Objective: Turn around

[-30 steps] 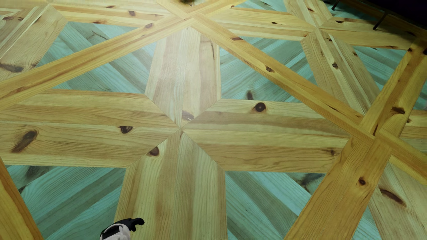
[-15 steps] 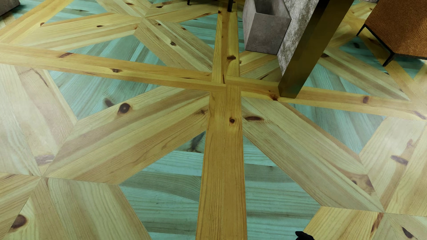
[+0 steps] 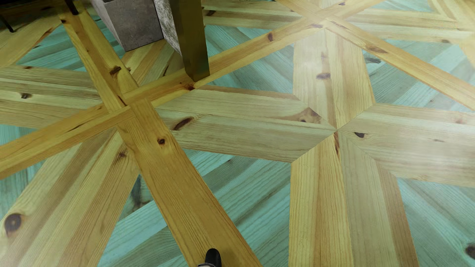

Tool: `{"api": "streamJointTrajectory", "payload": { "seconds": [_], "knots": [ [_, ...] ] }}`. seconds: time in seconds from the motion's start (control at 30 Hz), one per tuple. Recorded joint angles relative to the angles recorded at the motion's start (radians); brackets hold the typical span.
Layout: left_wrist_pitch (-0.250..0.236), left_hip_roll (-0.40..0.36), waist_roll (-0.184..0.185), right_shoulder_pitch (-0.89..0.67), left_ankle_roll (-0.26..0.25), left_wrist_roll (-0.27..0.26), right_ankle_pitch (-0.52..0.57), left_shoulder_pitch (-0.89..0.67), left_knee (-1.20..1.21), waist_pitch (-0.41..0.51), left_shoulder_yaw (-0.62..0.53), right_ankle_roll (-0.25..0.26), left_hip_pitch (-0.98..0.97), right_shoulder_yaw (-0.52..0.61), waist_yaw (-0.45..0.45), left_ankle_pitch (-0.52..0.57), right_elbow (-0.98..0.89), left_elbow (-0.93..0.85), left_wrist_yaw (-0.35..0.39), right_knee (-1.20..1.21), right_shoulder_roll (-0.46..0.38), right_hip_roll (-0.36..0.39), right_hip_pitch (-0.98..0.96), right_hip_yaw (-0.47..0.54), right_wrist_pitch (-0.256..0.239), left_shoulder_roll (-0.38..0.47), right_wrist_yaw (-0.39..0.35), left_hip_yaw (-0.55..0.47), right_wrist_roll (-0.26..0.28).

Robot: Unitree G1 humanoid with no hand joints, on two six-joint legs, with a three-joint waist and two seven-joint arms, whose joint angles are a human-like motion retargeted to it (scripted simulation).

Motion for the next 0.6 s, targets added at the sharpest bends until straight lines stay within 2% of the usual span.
{"api": "streamJointTrajectory", "payload": {
  "seconds": [0.03,0.1,0.17,0.2,0.23,0.3,0.33,0.37,0.43,0.47,0.5,0.53,0.57,0.6],
  "knots": [
    [0.02,0.013,-0.002,0.022,0.014,0.007,-0.002,-0.023,-0.011,-0.001,-0.028,0.004,0.027,0.001,-0.008,-0.015,0.003,0.041,-0.017,0.017,0.006,-0.006,0.002,0.028,-0.003,-0.002,0.004,0.045,0.001],
    [0.065,0.019,-0.019,0.079,0.005,0.033,0.023,-0.093,0.007,-0.001,-0.091,0.007,0.062,-0.019,-0.02,-0.06,0.01,0.137,-0.065,0.104,0.034,-0.032,-0.014,0.036,0.009,-0.014,0.007,0.106,0.007],
    [0.061,0.022,-0.034,0.139,0.024,0.066,0.088,-0.161,0.048,0.003,-0.158,0.038,0.085,-0.018,-0.027,-0.113,0.029,0.176,-0.109,0.253,0.045,-0.047,-0.074,0.063,-0.001,-0.016,0.046,0.157,-0.002],
    [0.046,0.023,-0.041,0.152,0.031,0.064,0.139,-0.178,0.063,0.007,-0.163,0.103,0.102,0.006,-0.025,-0.139,0.047,0.16,-0.093,0.353,0.031,-0.047,-0.12,0.103,0.002,-0.018,0.091,0.189,-0.029],
    [0.03,0.029,-0.05,0.156,0.033,0.046,0.2,-0.183,0.079,0.011,-0.141,0.212,0.121,0.036,-0.018,-0.166,0.064,0.127,-0.042,0.455,0.01,-0.036,-0.169,0.15,0.006,-0.021,0.15,0.225,-0.063],
    [-0.01,0.066,-0.069,0.145,0.027,-0.007,0.296,-0.185,0.118,0.022,-0.076,0.218,0.154,0.081,0.018,-0.213,0.086,0.053,0.081,0.638,-0.026,0.027,-0.265,0.123,0.007,-0.023,0.217,0.301,-0.129],
    [-0.028,0.084,-0.077,0.137,0.023,-0.027,0.305,-0.192,0.129,0.026,-0.057,0.218,0.167,0.081,0.035,-0.228,0.088,0.031,0.117,0.696,-0.03,0.026,-0.307,0.093,0.009,-0.019,0.224,0.327,-0.142],
    [-0.034,0.098,-0.085,0.128,0.02,-0.043,0.304,-0.207,0.13,0.03,-0.044,0.218,0.179,0.067,0.046,-0.235,0.079,0.018,0.13,0.72,-0.025,-0.033,-0.35,0.043,0.004,-0.013,0.218,0.342,-0.138],
    [-0.029,0.092,-0.106,0.113,0.014,-0.042,0.277,-0.25,0.118,0.033,-0.051,0.226,0.191,0.056,0.036,-0.24,0.036,0.006,0.115,0.666,-0.03,-0.303,-0.401,-0.122,-0.025,0.004,0.199,0.341,-0.137],
    [-0.027,0.076,-0.12,0.105,0.012,-0.04,0.242,-0.269,0.112,0.031,-0.054,0.168,0.191,0.055,0.021,-0.242,0.009,0.003,0.103,0.592,-0.042,-0.417,-0.39,-0.215,-0.041,0.008,0.188,0.33,-0.138],
    [-0.024,0.062,-0.135,0.092,0.009,-0.041,0.212,-0.283,0.107,0.027,-0.052,0.106,0.191,0.054,0.008,-0.245,-0.015,0.002,0.101,0.492,-0.056,-0.477,-0.364,-0.298,-0.052,0.01,0.175,0.319,-0.139],
    [-0.021,0.051,-0.148,0.074,0.004,-0.041,0.192,-0.293,0.101,0.021,-0.052,0.1,0.191,0.052,0.0,-0.246,-0.033,0.005,0.101,0.371,-0.069,-0.491,-0.331,-0.348,-0.057,0.012,0.159,0.307,-0.138],
    [-0.019,0.046,-0.159,0.05,-0.002,-0.04,0.2,-0.296,0.091,0.015,-0.052,0.139,0.194,0.055,-0.005,-0.245,-0.042,0.009,0.102,0.23,-0.082,-0.468,-0.294,-0.355,-0.055,0.015,0.146,0.296,-0.14],
    [-0.016,0.048,-0.166,0.02,-0.007,-0.044,0.25,-0.292,0.067,0.008,-0.045,0.133,0.201,0.067,-0.006,-0.237,-0.043,0.014,0.1,0.077,-0.092,-0.421,-0.246,-0.339,-0.053,0.019,0.142,0.286,-0.147]
  ]
}}
